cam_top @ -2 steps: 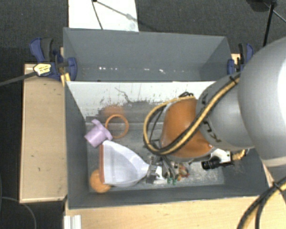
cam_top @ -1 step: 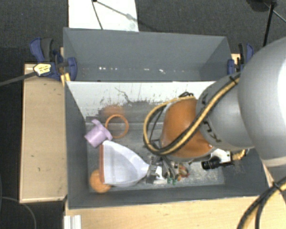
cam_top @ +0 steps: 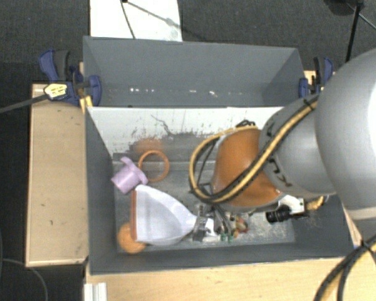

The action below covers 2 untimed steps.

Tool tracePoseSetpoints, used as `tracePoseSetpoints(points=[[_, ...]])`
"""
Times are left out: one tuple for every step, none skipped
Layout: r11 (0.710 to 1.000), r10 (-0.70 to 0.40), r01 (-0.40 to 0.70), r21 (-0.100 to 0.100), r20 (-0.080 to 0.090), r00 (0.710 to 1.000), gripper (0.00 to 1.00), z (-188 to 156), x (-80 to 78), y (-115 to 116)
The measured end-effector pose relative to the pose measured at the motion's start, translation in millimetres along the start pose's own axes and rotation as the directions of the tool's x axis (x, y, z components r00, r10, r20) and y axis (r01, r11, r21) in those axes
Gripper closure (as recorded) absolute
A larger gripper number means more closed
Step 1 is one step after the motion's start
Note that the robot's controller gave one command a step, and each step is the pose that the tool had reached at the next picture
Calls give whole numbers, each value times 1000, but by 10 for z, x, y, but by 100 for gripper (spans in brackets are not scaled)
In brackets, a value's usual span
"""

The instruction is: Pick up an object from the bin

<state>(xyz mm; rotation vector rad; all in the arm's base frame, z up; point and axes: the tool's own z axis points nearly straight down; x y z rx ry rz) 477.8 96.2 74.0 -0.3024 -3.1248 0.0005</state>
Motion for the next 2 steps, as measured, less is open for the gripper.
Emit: tracePoseSetpoints(points=[[1000, 1, -1, 0, 0, 1000, 100, -118, 2, -1], [1000, 1, -1, 2, -4, 1000, 100, -272, 10, -6]])
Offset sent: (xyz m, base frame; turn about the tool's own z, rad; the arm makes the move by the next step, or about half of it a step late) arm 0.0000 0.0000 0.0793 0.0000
